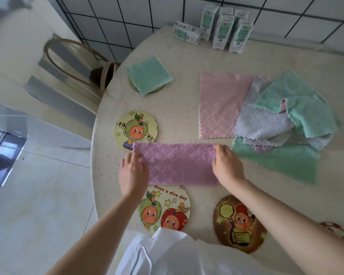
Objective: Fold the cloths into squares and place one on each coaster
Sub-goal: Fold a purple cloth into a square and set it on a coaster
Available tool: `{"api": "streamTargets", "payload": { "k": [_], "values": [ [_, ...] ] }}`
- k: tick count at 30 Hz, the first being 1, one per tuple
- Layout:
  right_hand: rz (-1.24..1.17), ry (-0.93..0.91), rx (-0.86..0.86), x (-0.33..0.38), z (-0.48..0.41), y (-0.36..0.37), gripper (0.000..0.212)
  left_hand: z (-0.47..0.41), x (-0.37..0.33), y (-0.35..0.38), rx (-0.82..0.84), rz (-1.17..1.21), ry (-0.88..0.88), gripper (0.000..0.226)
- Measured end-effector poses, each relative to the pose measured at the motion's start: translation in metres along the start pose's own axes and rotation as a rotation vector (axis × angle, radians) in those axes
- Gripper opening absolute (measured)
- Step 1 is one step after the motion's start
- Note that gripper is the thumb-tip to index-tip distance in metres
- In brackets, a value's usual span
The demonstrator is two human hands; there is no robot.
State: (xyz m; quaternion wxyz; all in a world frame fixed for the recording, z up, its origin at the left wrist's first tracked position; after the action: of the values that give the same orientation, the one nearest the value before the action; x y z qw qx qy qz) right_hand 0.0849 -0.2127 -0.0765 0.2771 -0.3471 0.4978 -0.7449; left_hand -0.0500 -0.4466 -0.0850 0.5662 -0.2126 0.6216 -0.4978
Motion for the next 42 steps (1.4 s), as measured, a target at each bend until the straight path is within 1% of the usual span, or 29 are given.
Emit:
{"api": "streamTargets", "payload": {
  "k": [2, 4, 6, 9, 11, 13, 15, 17, 21, 25, 29, 33, 37, 40, 42],
  "values": [
    [0.056, -0.137, 0.0, 0.012, 0.018, 0.009, 0.029, 0.025, -0.008, 0.01, 0.036, -0.027, 0.228, 0.023],
    [0.102, -0.275, -0.002, 0.023, 0.037, 0.017, 0.039, 0.045, -0.01, 0.022, 0.118, -0.077, 0.393, 0.032],
    [0.153, -0.372, -0.031, 0.031, 0.054, 0.025, 0.052, 0.061, -0.009, 0.033, 0.217, -0.139, 0.488, 0.046],
    [0.208, -0.469, -0.021, 0.038, 0.074, 0.033, 0.055, 0.076, -0.001, 0.04, 0.289, -0.215, 0.537, 0.059],
    [0.259, -0.482, 0.027, 0.034, 0.081, 0.038, 0.059, 0.08, 0.01, 0.04, 0.314, -0.256, 0.536, 0.063],
    [0.302, -0.467, 0.079, 0.025, 0.083, 0.04, 0.071, 0.078, 0.025, 0.035, 0.323, -0.276, 0.509, 0.066],
    [0.329, -0.466, 0.103, 0.017, 0.083, 0.038, 0.074, 0.076, 0.039, 0.029, 0.326, -0.306, 0.477, 0.066],
    [0.336, -0.468, 0.102, 0.012, 0.084, 0.031, 0.071, 0.077, 0.051, 0.023, 0.329, -0.331, 0.44, 0.065],
    [0.341, -0.463, 0.12, 0.003, 0.084, 0.025, 0.069, 0.086, 0.067, 0.015, 0.327, -0.294, 0.308, 0.065],
    [0.4, -0.443, 0.154, 0.009, 0.079, 0.027, 0.058, 0.092, 0.071, 0.013, 0.322, -0.265, 0.232, 0.068],
    [0.43, -0.399, 0.139, 0.022, 0.07, 0.025, 0.06, 0.091, 0.068, 0.013, 0.339, -0.276, 0.212, 0.068],
    [0.449, -0.376, 0.08, 0.028, 0.059, 0.025, 0.051, 0.09, 0.066, 0.014, 0.312, -0.319, 0.21, 0.065],
    [0.438, -0.341, 0.082, 0.025, 0.054, 0.018, 0.054, 0.091, 0.057, 0.017, 0.291, -0.342, 0.203, 0.063],
    [0.389, -0.341, 0.053, 0.017, 0.06, 0.007, 0.047, 0.087, 0.05, 0.017, 0.351, -0.401, 0.206, 0.064],
    [0.374, -0.345, 0.013, 0.006, 0.067, 0.003, 0.037, 0.084, 0.044, 0.017, 0.384, -0.481, 0.256, 0.063]
  ]
}}
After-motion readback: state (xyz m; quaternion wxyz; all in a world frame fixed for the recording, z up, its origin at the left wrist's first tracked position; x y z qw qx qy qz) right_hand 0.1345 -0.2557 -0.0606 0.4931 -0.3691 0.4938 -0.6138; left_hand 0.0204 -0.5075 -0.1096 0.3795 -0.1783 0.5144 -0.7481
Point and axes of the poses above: each hand's wrist, its own z-axis away from the middle knuckle, its own y-axis out of the palm, x = y × z, the point moved 1 cm from there along -z, towards the middle knuckle, and after that the axes turned 5 degrees about x, right-handed, at the moved point
